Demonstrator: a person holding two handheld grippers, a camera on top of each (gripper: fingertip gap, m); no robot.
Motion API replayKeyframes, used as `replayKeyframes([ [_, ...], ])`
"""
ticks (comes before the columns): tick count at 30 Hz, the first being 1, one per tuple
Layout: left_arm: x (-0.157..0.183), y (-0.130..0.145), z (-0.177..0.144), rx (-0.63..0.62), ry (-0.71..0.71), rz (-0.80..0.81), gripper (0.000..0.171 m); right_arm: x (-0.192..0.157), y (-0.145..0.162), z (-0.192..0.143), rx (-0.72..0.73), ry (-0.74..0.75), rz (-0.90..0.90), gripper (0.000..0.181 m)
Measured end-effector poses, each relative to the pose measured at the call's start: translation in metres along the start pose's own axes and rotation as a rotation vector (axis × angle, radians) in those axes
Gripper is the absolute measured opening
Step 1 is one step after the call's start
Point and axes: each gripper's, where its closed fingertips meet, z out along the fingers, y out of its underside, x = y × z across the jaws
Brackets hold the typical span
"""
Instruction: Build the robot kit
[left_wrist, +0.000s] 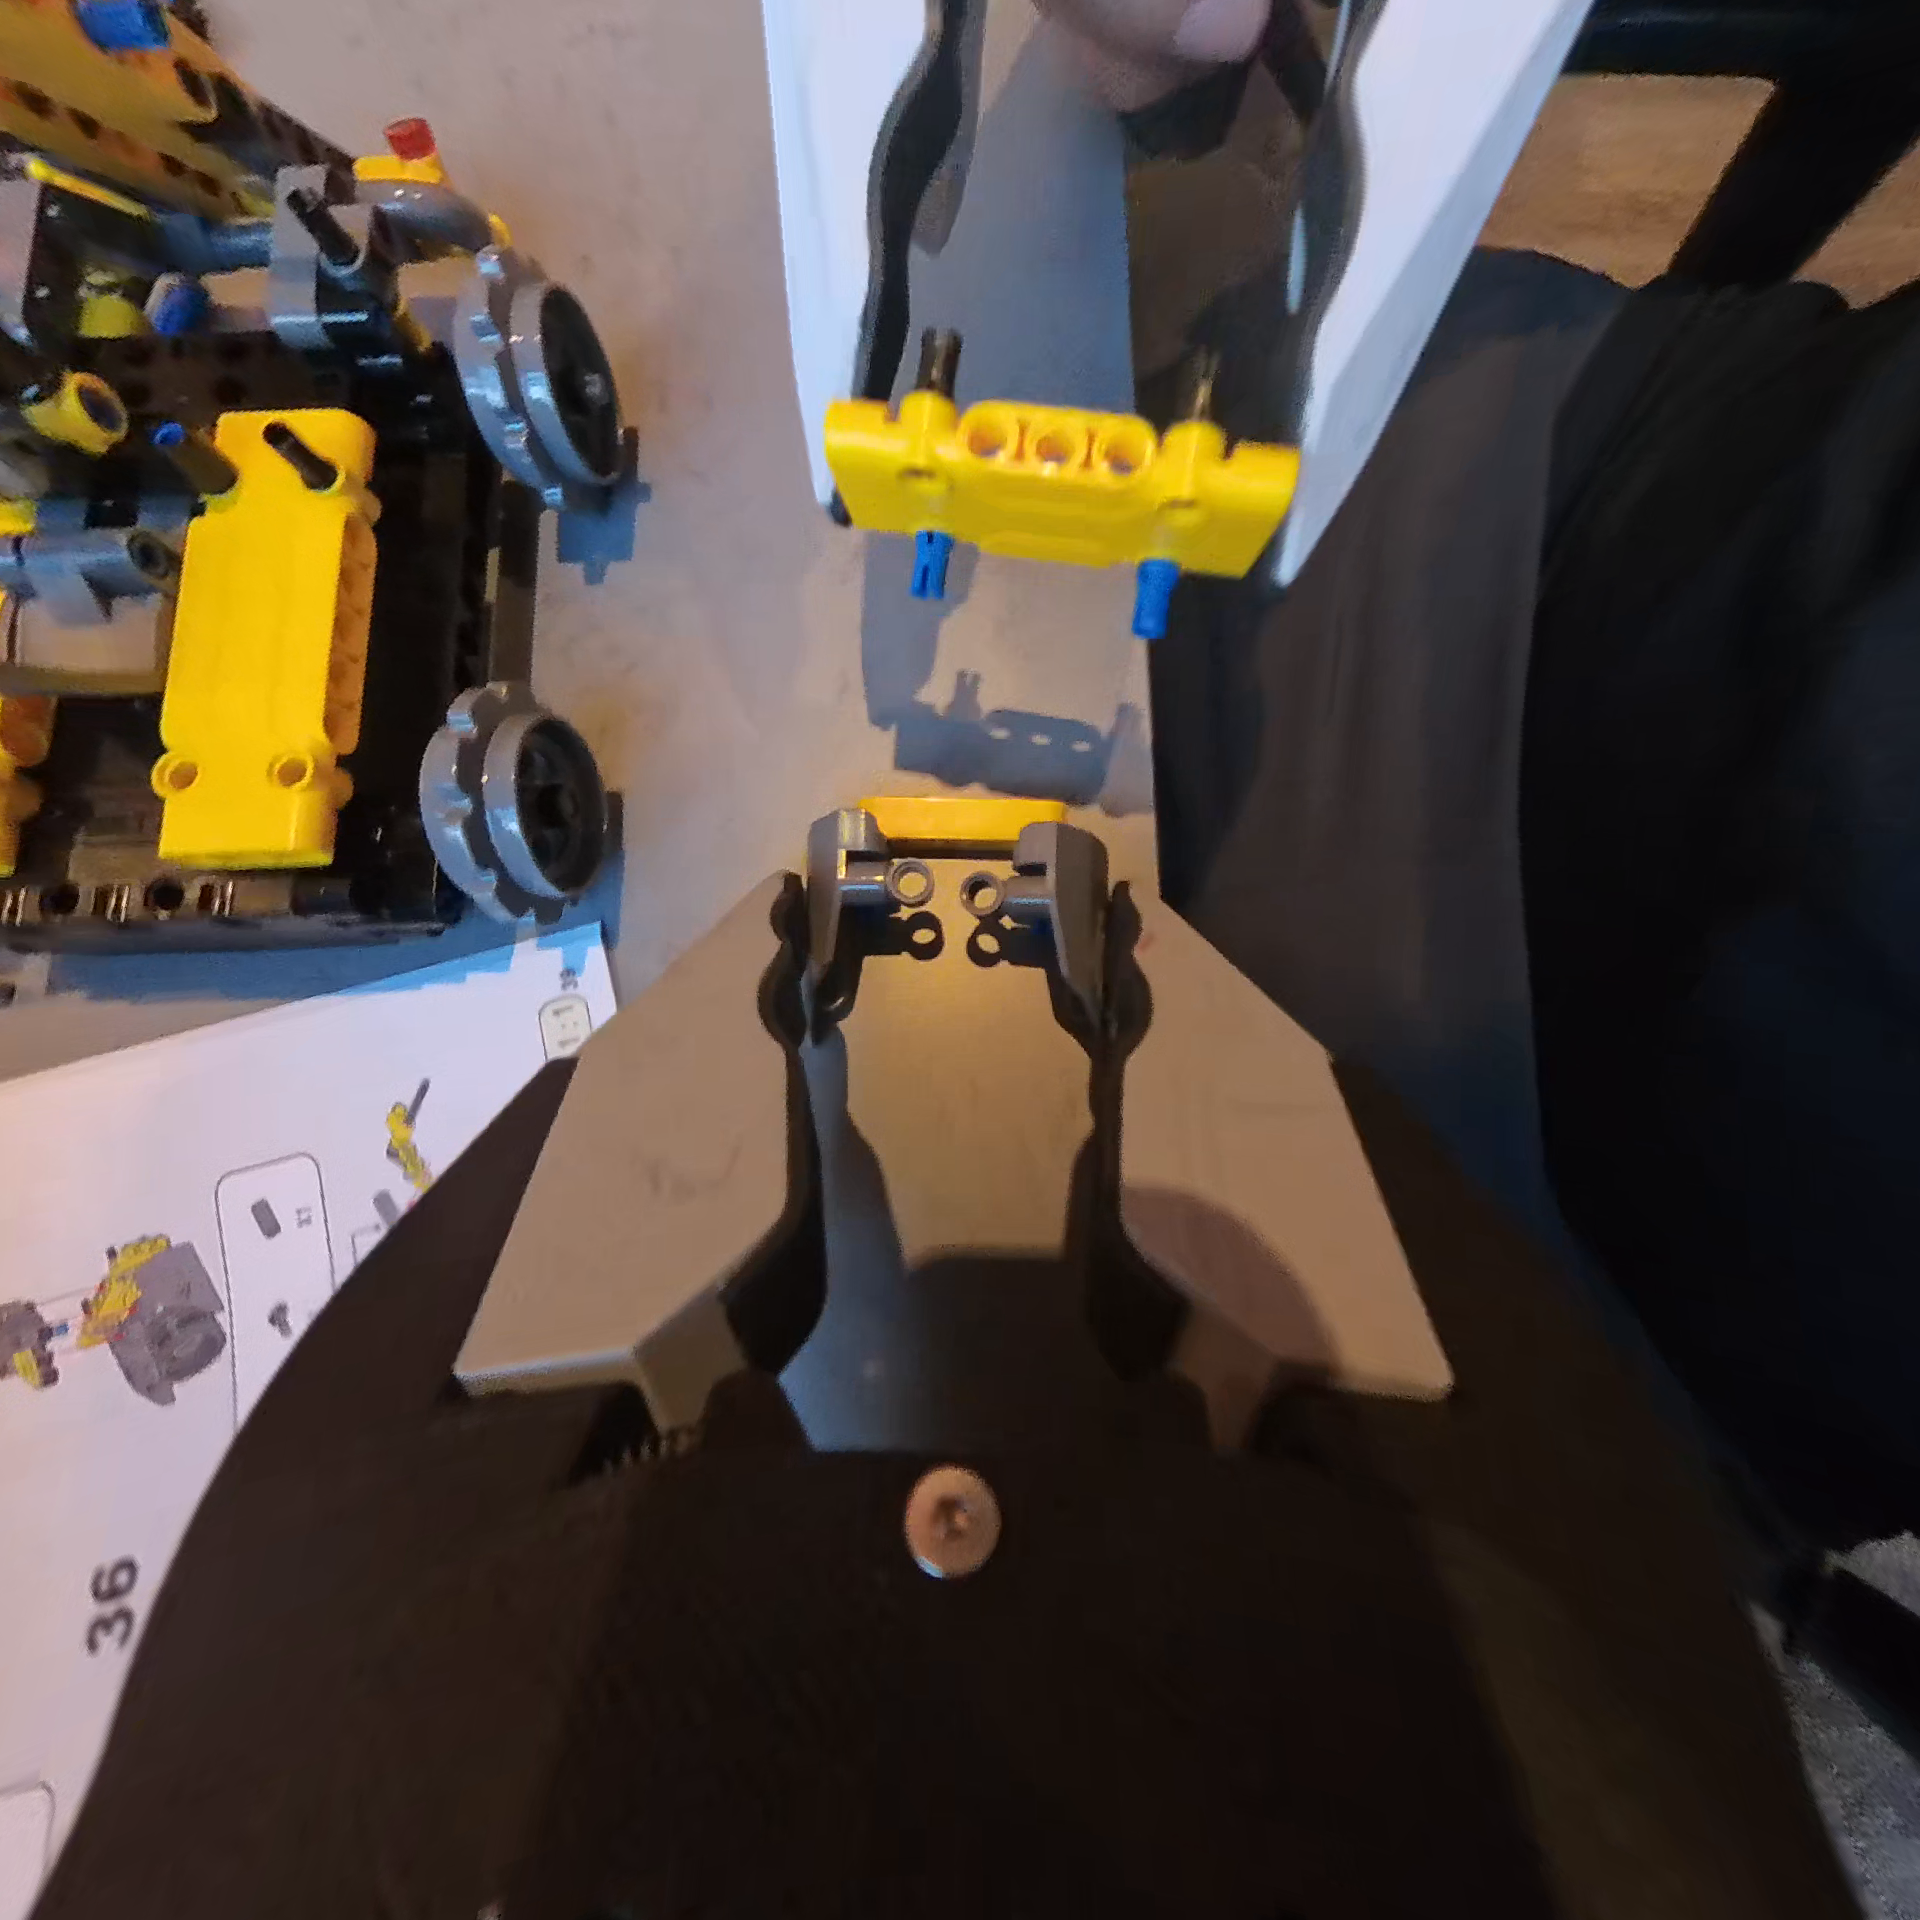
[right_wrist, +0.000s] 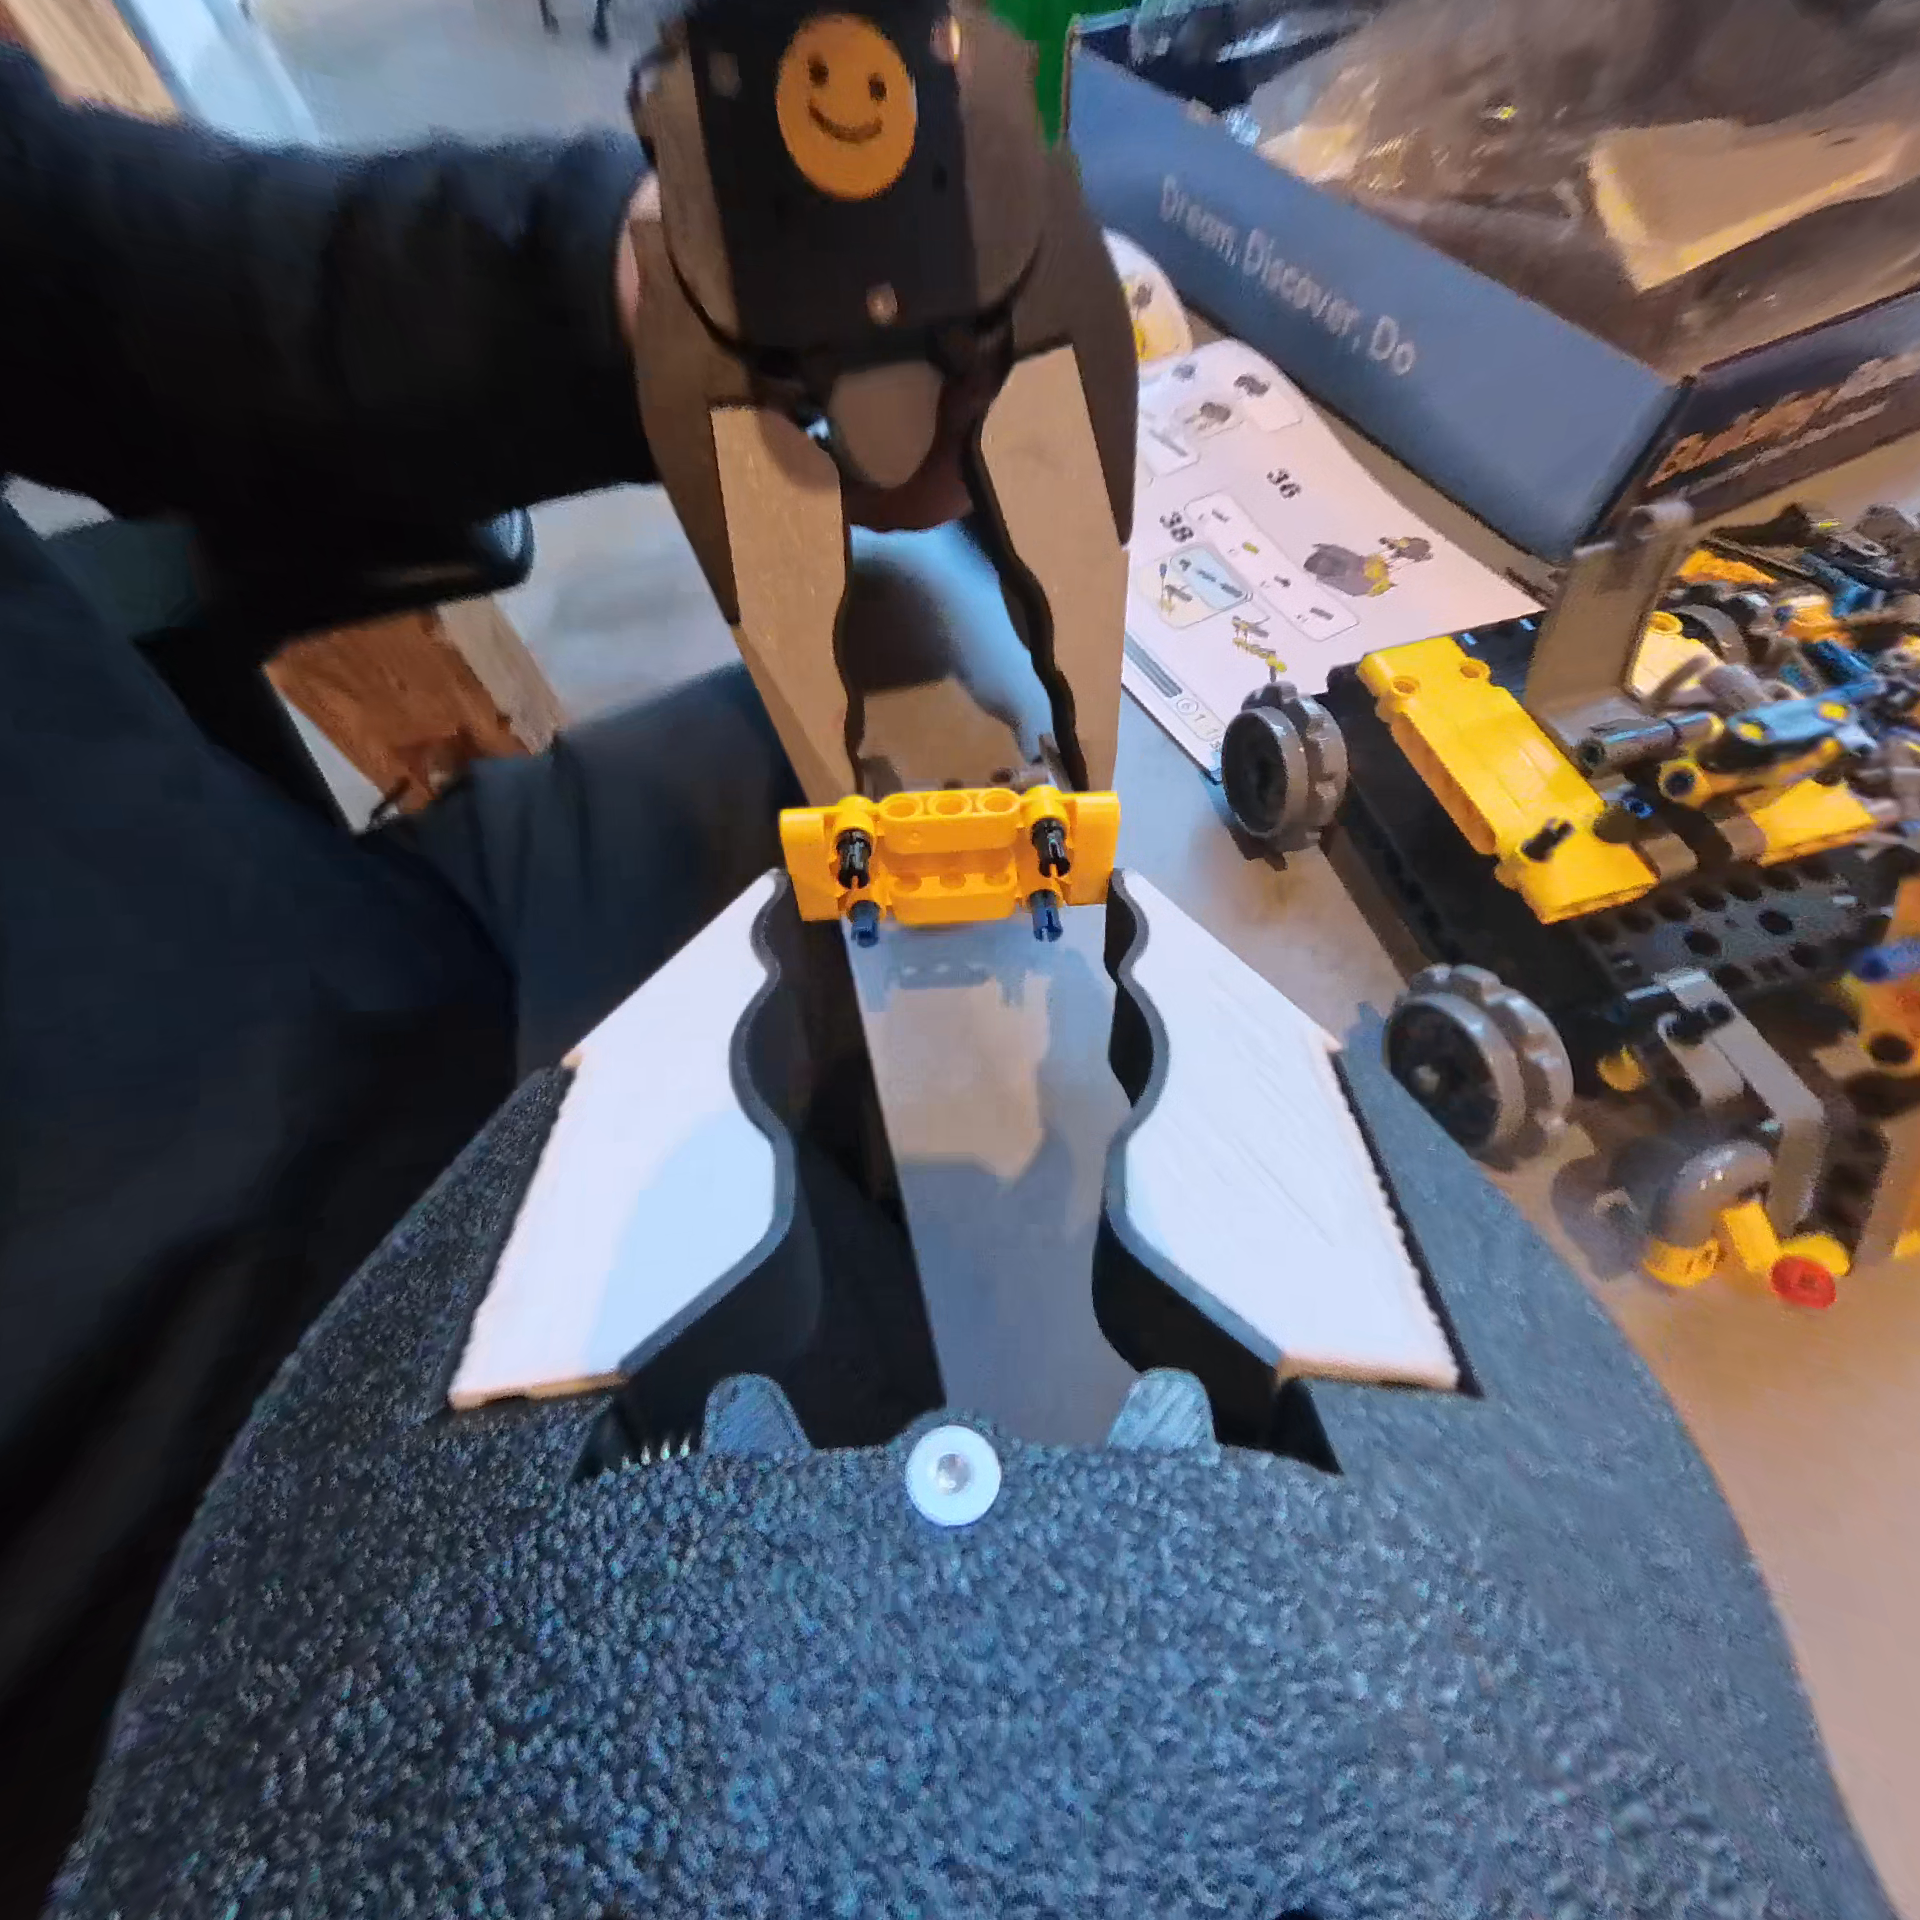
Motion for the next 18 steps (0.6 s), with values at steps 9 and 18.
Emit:
replayKeyframes([
  [9,0.016,-0.015,0.015,-0.029,0.15,0.218,0.056,-0.02,0.026,-0.014,0.046,0.145,0.064,0.059],
  [18,0.022,-0.024,0.023,-0.031,0.225,0.327,0.056,-0.025,0.028,-0.027,0.16,0.283,0.059,0.06],
])
